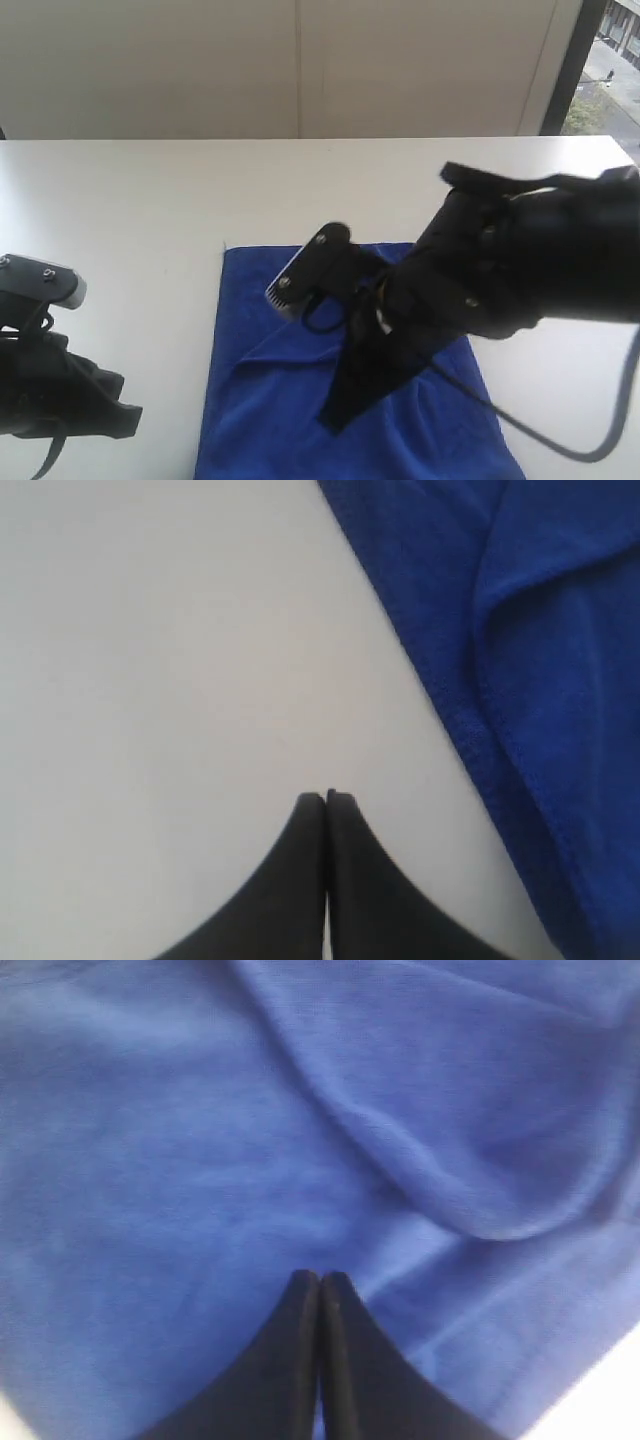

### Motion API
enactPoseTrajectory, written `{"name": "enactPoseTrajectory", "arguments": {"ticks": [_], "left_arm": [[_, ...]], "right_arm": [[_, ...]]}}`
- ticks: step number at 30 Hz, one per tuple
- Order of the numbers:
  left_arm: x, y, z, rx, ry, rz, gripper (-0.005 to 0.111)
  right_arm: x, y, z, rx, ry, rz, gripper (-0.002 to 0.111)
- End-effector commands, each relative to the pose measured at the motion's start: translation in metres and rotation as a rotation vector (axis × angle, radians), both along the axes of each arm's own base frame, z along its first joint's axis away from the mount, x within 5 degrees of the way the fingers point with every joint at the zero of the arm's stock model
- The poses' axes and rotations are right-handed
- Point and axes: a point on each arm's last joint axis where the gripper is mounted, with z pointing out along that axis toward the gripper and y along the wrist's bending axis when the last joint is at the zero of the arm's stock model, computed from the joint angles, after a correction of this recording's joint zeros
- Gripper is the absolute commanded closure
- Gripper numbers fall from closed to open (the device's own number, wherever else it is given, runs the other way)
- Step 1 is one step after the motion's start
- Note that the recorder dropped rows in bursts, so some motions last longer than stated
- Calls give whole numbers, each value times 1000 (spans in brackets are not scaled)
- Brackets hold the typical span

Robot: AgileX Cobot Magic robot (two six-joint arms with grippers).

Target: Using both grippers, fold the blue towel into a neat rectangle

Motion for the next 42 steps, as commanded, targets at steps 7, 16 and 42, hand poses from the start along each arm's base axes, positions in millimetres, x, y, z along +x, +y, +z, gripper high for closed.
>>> {"name": "enactPoseTrajectory", "arguments": {"ticks": [7, 16, 42], "left_arm": [[32, -60, 66, -17, -173, -235, 107], [79, -120, 61, 203, 39, -562, 107], [85, -190, -4, 289, -217, -829, 89]], "right_arm": [[22, -58, 2, -70, 37, -298, 108], [18, -71, -16, -124, 106, -331, 108], [-35, -103, -36, 214, 105, -517, 108]]}}
